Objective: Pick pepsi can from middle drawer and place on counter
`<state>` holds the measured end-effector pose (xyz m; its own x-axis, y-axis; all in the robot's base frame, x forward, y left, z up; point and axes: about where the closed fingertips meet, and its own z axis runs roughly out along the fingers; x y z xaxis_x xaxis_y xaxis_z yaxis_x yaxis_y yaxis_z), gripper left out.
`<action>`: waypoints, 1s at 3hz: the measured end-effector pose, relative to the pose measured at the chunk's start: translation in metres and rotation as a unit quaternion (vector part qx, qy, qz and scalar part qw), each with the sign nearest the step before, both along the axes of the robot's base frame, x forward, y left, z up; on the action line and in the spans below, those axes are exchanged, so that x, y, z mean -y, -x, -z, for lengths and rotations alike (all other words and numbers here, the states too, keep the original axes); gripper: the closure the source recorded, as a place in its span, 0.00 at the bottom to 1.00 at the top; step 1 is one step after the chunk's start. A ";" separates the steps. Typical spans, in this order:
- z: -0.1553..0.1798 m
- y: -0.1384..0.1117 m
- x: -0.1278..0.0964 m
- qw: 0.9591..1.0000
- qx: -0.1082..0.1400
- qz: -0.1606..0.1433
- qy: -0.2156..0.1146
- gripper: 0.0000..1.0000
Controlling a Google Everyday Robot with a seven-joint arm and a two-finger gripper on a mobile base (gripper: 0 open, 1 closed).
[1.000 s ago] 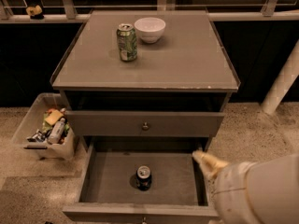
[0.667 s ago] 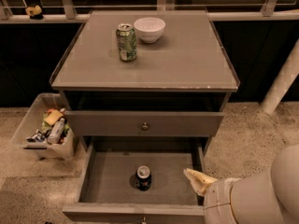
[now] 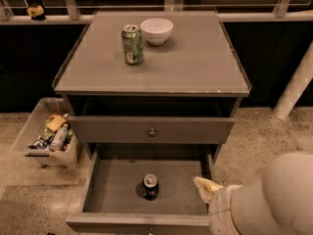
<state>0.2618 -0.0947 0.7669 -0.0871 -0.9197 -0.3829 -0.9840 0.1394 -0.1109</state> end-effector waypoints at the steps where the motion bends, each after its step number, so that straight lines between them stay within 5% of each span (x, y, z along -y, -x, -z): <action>1: 0.020 -0.057 0.011 0.999 0.019 0.023 0.025 0.00; 2: 0.032 -0.124 0.053 0.996 0.026 0.084 -0.006 0.00; 3: 0.030 -0.143 0.061 0.995 0.029 0.096 -0.025 0.00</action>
Offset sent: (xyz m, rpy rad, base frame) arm 0.2291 -0.1185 -0.0298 0.1044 -0.1869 -0.1165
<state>0.4045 -0.1554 0.7369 -0.2350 -0.8679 -0.4376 -0.9312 0.3300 -0.1544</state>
